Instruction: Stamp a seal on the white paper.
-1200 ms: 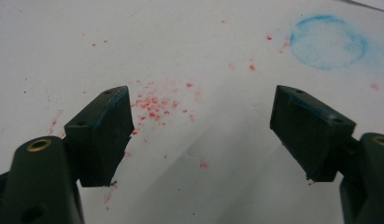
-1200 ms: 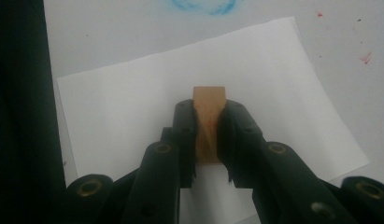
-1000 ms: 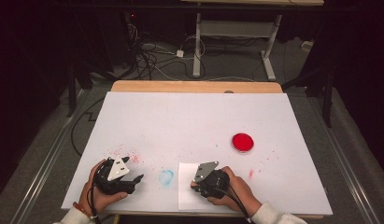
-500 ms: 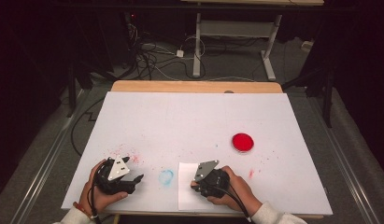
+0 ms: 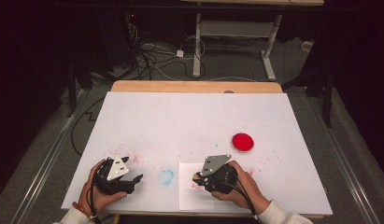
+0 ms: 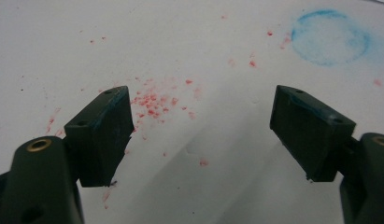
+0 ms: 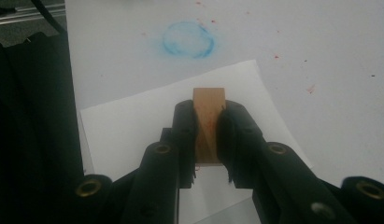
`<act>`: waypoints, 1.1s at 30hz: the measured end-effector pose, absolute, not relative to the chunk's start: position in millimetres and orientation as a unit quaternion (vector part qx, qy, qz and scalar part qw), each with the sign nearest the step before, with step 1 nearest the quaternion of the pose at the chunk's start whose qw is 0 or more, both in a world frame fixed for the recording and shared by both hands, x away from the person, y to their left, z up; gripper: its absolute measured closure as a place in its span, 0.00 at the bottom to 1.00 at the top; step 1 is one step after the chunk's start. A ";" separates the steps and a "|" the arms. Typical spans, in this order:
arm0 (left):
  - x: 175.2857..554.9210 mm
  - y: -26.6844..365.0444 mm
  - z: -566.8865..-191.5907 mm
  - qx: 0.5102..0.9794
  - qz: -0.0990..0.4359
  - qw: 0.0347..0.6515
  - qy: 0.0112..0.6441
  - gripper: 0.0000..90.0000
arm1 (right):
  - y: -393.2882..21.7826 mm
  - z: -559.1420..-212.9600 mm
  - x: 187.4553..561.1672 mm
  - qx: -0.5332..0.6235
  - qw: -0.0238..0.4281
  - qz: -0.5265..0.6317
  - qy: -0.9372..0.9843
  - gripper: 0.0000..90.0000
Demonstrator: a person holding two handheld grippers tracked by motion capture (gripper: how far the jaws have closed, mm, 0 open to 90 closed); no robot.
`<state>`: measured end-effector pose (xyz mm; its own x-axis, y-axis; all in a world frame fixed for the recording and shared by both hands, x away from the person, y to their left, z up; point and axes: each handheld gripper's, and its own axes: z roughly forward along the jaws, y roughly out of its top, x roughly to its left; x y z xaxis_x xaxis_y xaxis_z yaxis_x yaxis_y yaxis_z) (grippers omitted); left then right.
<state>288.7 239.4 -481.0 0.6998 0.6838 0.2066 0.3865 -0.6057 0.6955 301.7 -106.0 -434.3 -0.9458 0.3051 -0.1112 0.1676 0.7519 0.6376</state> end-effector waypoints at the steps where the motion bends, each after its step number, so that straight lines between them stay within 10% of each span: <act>1: 288.6 239.3 -481.1 0.865 0.233 0.318 0.309 0.23 | -106.4 -433.4 301.2 0.131 0.105 0.330 0.929 0.84; 33: 290.1 242.8 -482.7 0.866 0.227 0.322 0.308 0.23 | -116.5 -422.9 308.5 0.140 0.130 0.336 0.922 0.84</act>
